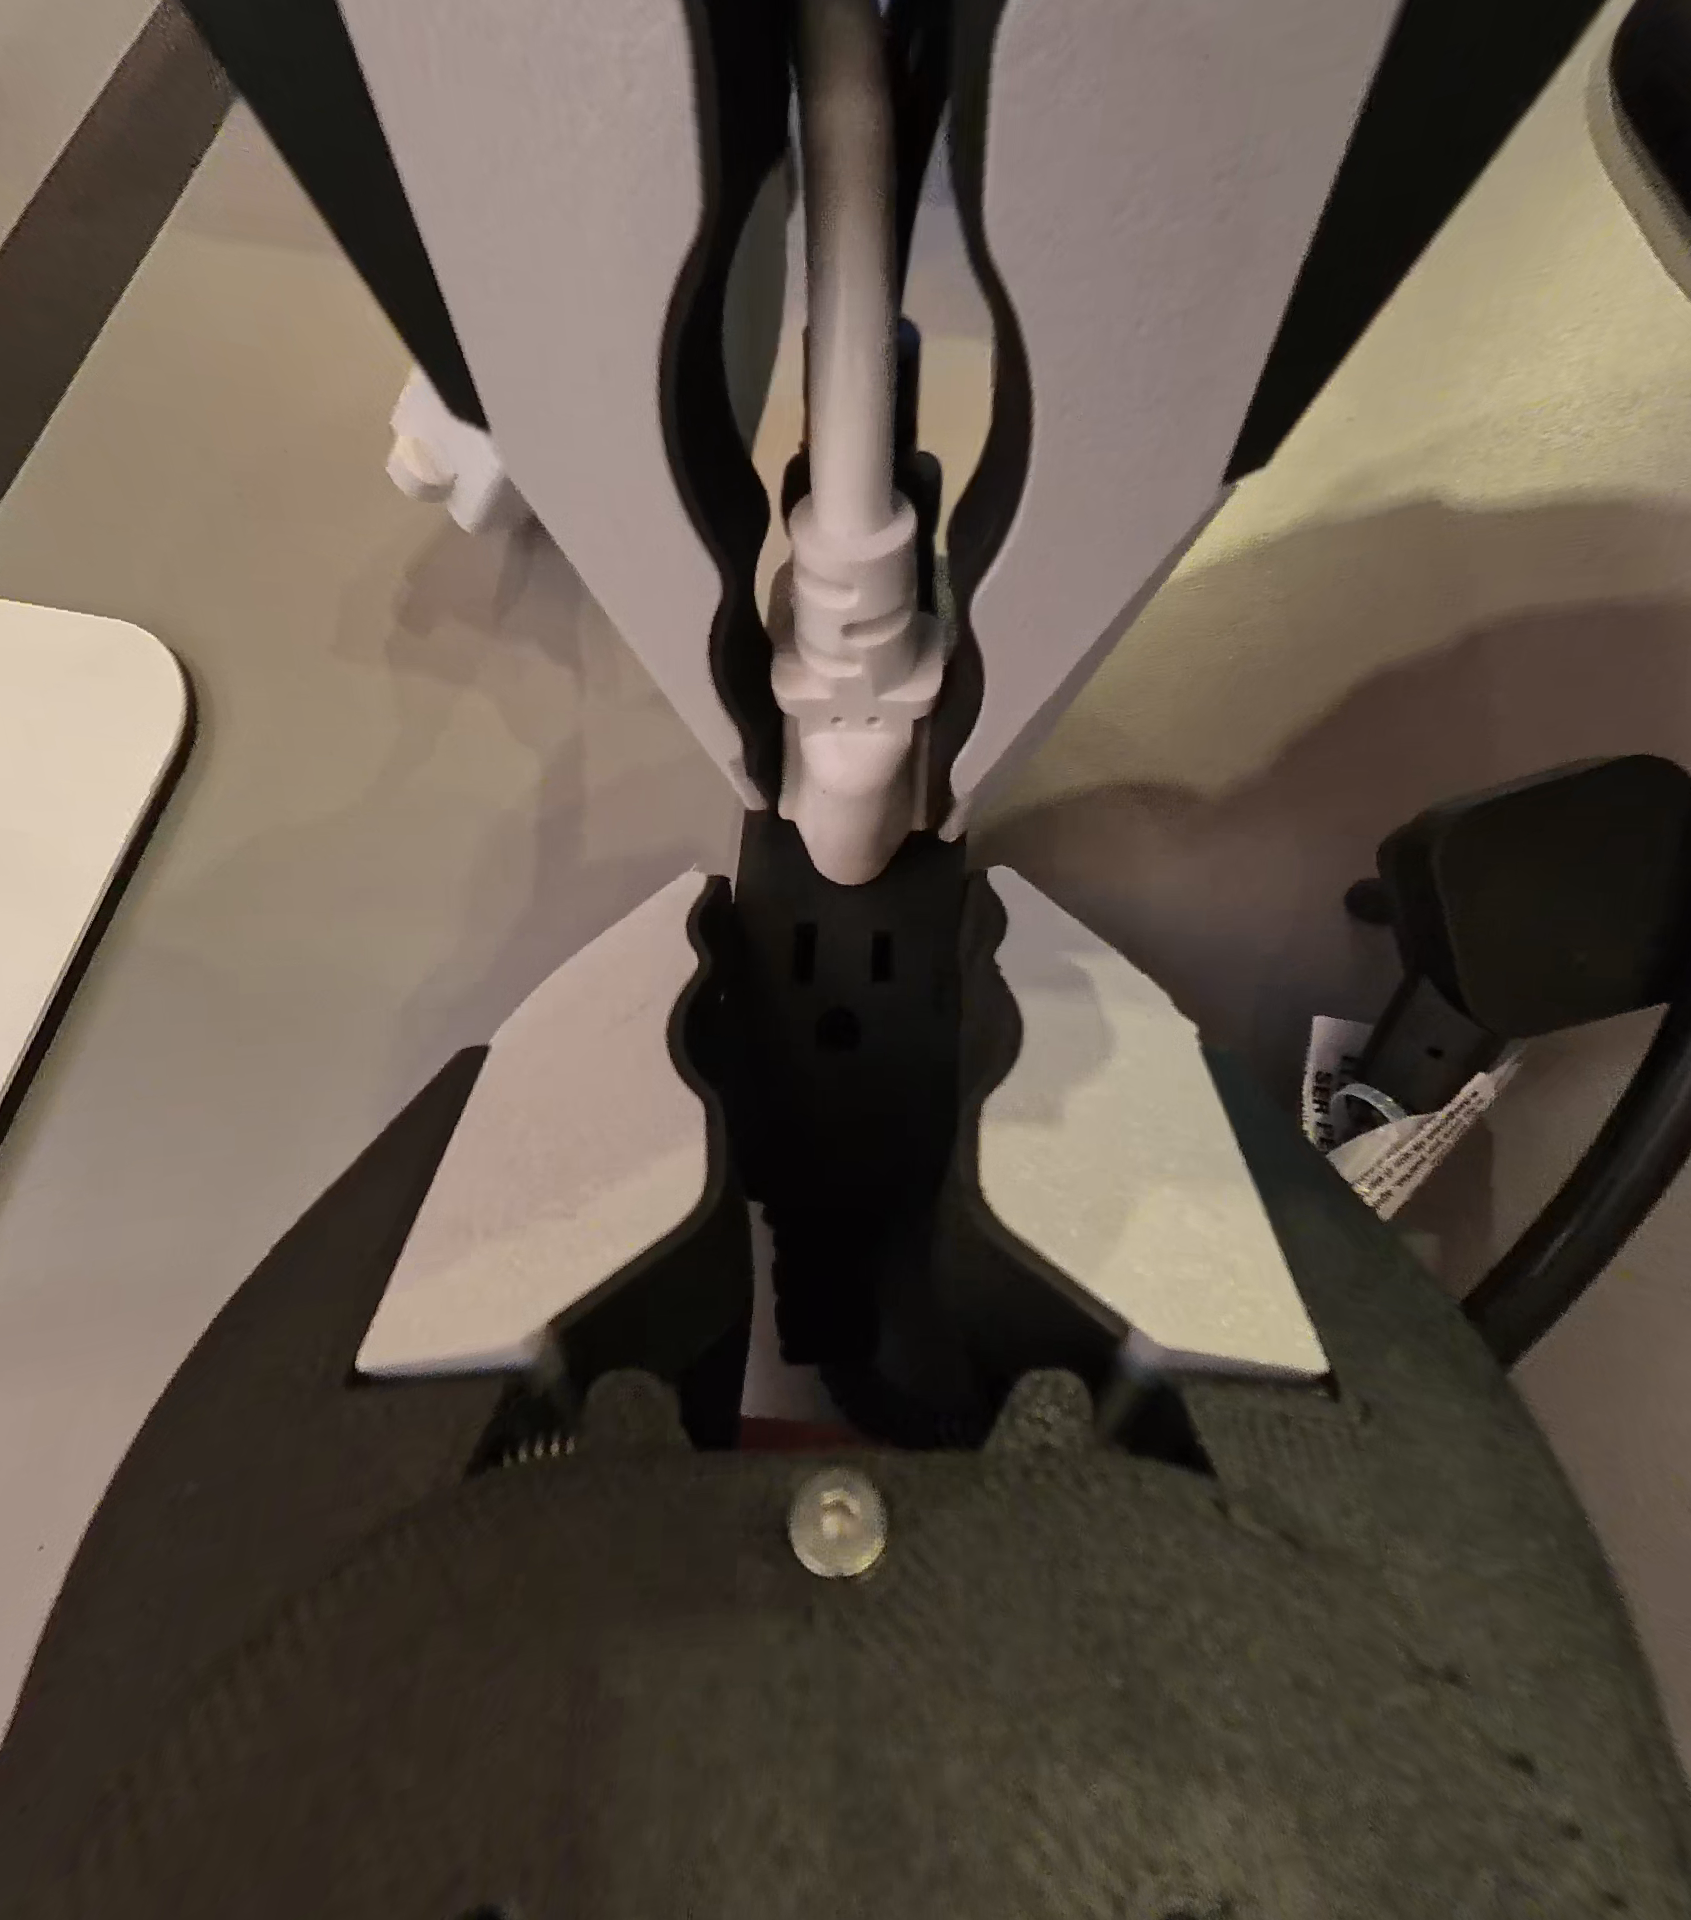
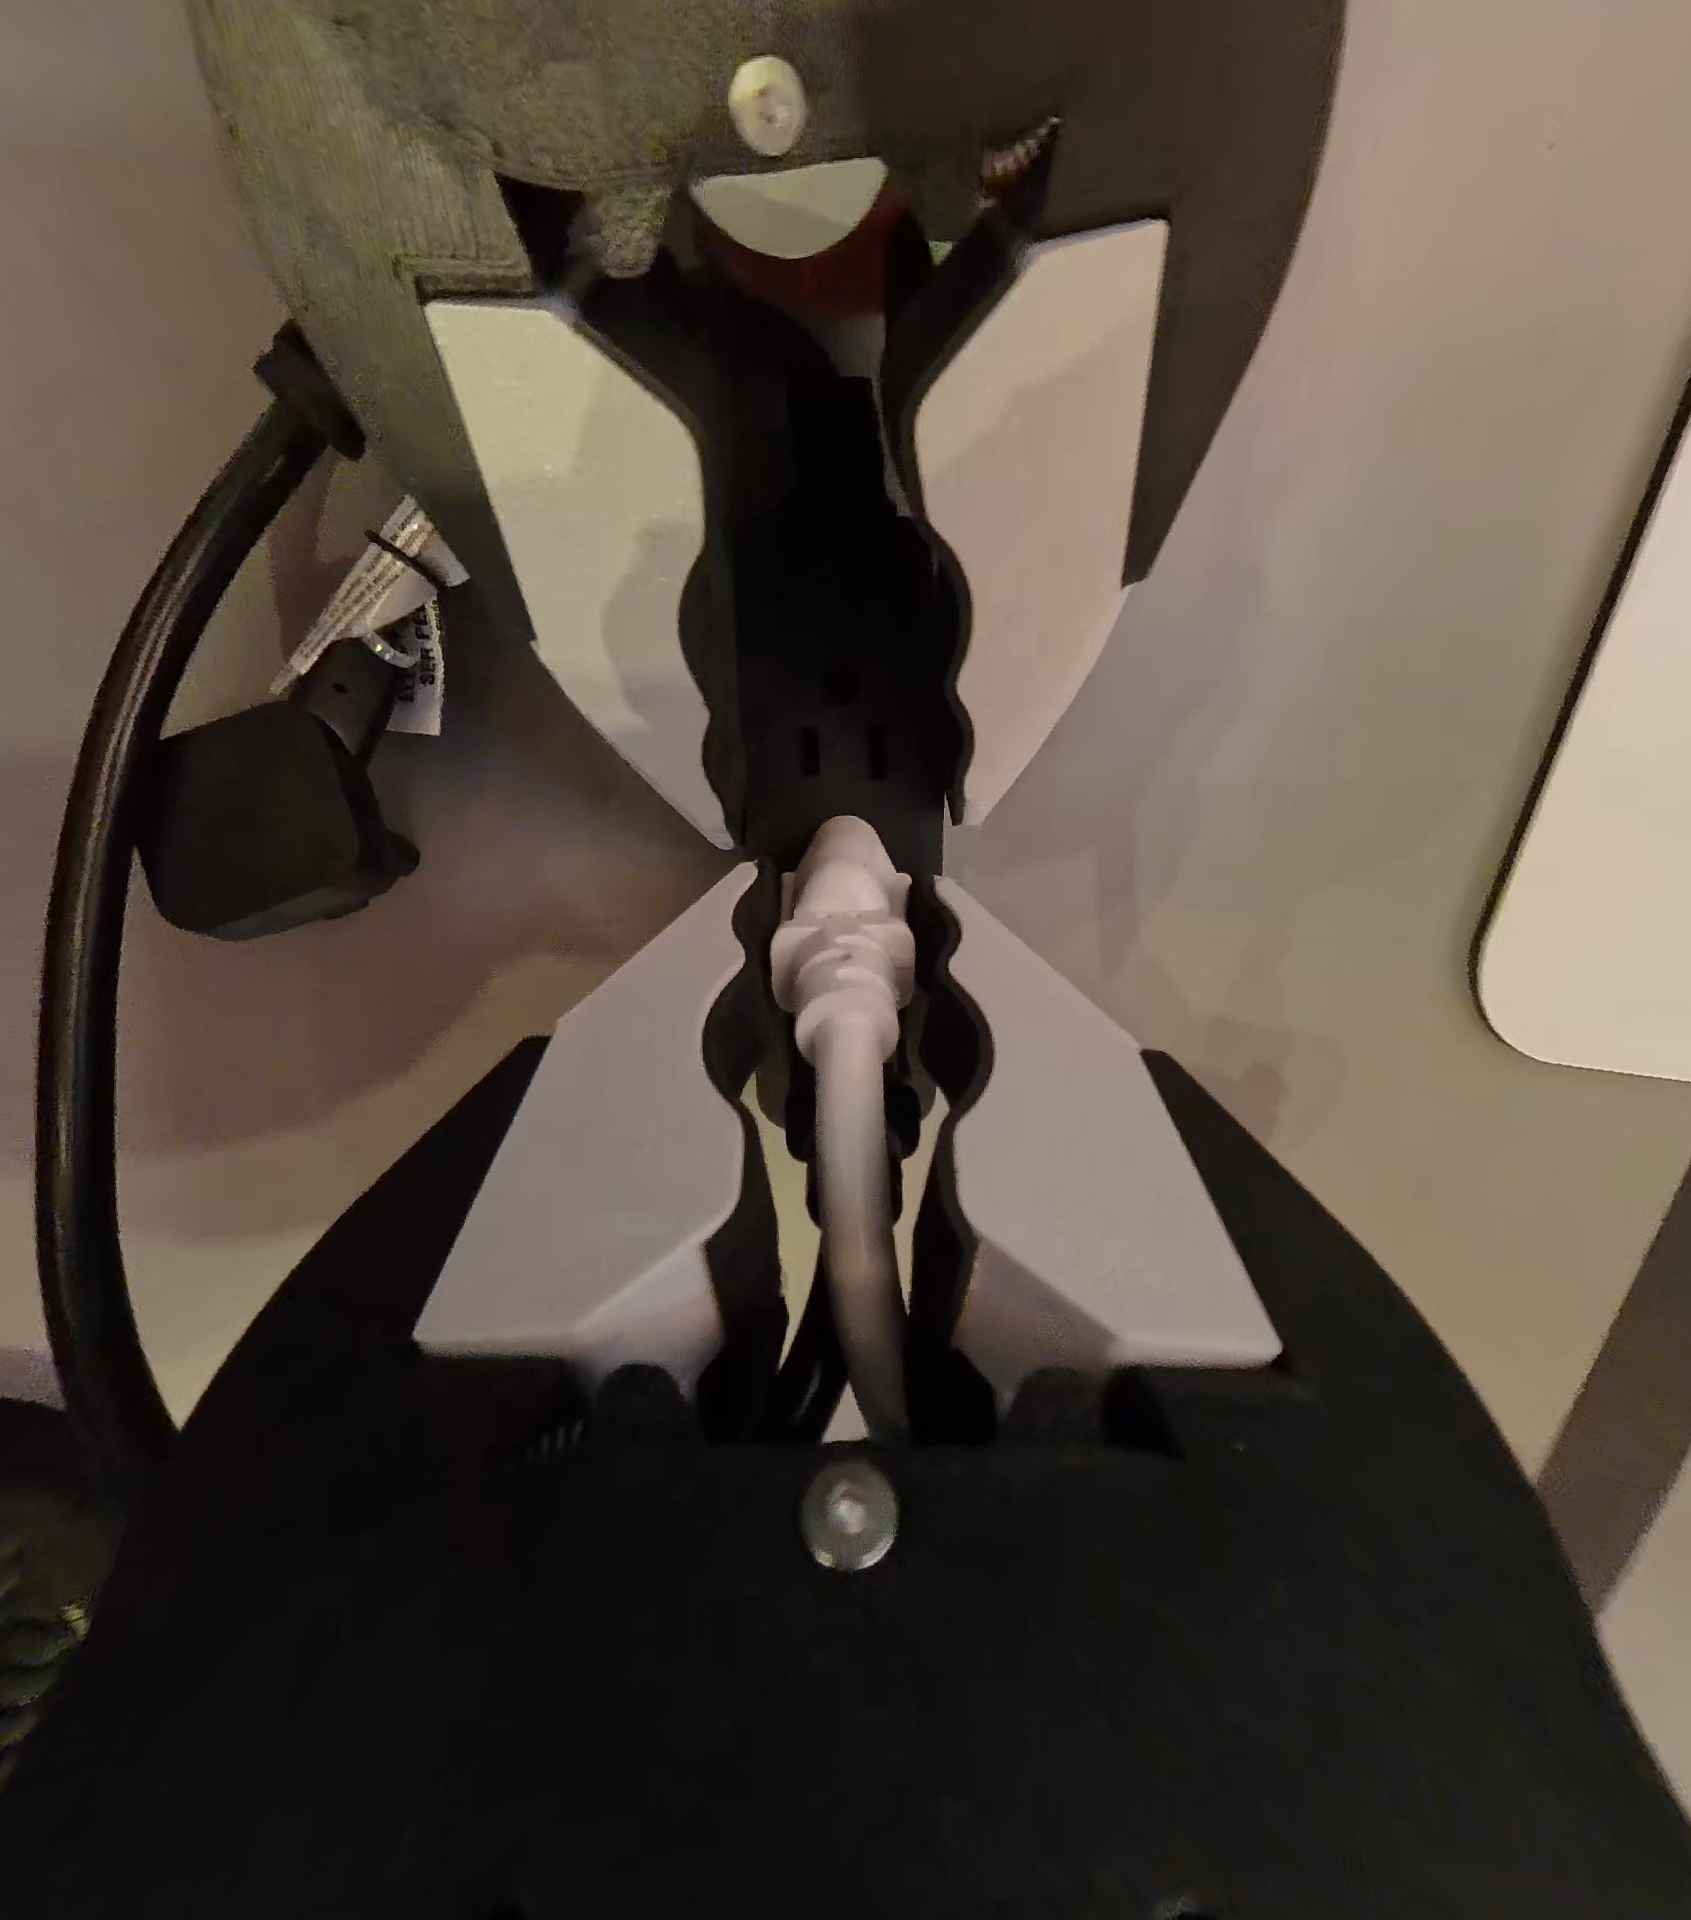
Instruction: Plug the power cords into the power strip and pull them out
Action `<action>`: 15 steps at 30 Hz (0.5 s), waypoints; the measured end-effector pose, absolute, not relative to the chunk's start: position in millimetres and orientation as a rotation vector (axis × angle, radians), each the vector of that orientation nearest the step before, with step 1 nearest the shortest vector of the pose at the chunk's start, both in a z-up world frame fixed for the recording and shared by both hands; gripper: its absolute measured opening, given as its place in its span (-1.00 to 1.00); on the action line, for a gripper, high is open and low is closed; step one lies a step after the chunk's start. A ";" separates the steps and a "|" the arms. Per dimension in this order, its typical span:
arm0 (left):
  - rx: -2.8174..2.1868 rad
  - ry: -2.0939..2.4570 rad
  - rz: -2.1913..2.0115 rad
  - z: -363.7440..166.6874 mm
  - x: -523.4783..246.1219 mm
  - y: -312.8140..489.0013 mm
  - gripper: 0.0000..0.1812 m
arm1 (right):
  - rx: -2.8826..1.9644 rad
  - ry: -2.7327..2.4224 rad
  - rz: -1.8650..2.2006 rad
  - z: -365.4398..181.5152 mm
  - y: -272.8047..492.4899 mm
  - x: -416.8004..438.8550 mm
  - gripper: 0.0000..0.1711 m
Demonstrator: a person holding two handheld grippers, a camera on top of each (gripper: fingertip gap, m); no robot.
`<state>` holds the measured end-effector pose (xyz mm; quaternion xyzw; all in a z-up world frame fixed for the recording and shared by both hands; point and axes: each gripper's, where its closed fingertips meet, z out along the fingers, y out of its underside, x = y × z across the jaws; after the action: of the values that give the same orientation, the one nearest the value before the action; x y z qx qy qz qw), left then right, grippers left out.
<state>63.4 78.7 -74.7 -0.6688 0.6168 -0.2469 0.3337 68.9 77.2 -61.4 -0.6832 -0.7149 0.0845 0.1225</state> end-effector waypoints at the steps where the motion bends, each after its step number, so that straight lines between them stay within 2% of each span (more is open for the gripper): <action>1: -1.739 1.610 -0.637 -74.5 63.5 78.8 -0.51 | -1.967 -2.095 0.207 -61.2 76.6 69.1 -0.75; 9: -1.756 1.587 -0.623 -74.5 63.3 81.7 -0.48 | -1.822 -2.123 0.002 -58.7 76.9 70.4 -0.77; 15: -1.769 1.612 -0.650 -77.0 64.3 79.7 -0.48 | -2.015 -2.098 0.262 -60.7 78.6 72.4 -0.74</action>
<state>64.3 79.7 -77.0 -0.6745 0.6149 -0.2479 0.3248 72.4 78.6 -60.7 -0.6856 -0.7140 0.0892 0.1103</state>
